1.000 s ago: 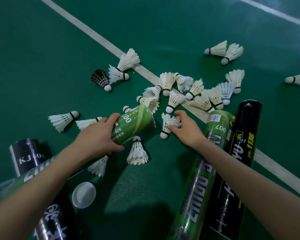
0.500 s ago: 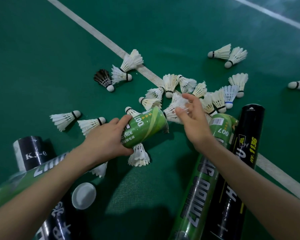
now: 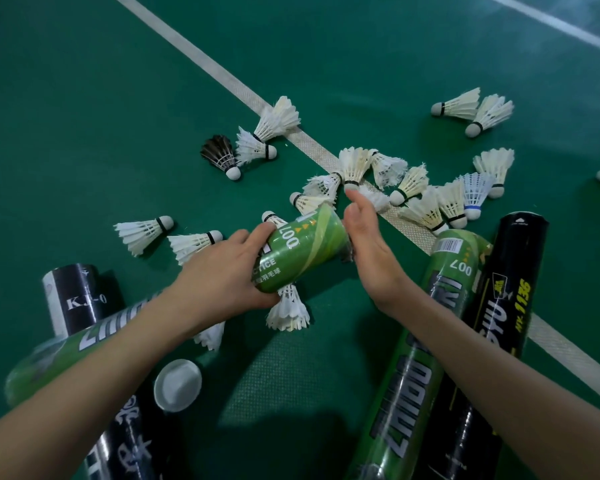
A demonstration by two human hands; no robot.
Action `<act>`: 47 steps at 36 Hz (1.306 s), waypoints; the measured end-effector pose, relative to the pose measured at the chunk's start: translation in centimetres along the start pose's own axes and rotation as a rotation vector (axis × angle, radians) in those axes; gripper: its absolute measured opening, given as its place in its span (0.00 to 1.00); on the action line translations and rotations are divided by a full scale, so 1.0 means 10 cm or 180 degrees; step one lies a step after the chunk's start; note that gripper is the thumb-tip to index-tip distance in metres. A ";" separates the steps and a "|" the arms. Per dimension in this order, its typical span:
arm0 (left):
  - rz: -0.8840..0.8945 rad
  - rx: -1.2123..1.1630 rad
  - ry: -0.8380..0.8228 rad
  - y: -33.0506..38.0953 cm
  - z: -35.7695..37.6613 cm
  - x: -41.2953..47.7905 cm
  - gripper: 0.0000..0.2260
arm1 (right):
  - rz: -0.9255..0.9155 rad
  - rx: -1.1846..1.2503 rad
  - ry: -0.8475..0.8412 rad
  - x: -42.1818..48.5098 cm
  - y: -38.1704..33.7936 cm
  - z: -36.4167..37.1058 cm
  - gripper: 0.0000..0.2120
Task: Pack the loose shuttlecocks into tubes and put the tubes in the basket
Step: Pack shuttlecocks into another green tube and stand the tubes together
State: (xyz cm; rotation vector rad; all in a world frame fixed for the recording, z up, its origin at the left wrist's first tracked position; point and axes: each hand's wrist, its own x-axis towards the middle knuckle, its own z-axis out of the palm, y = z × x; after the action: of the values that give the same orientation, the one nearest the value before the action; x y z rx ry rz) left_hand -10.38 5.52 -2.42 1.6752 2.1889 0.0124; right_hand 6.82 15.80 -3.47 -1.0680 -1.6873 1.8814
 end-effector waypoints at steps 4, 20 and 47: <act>-0.0135 0.0003 0.0007 -0.07 0.00 -0.01 0.41 | 0.0063 0.0003 -0.0074 0.07 0.04 0.05 0.32; -0.0868 0.0260 -0.0110 -0.49 0.13 -0.01 0.41 | 0.1255 -0.2414 -0.0549 0.05 0.66 0.37 0.43; -0.0338 0.0238 -0.0057 -0.20 0.05 -0.07 0.43 | 0.0323 -0.0519 -0.0060 0.27 0.08 -0.58 0.03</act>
State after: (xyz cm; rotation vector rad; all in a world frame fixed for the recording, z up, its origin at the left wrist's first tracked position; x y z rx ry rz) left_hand -11.92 4.15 -3.16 1.5892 2.2879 -0.1139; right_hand 9.64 21.47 -4.87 -1.2234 -1.8558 1.8455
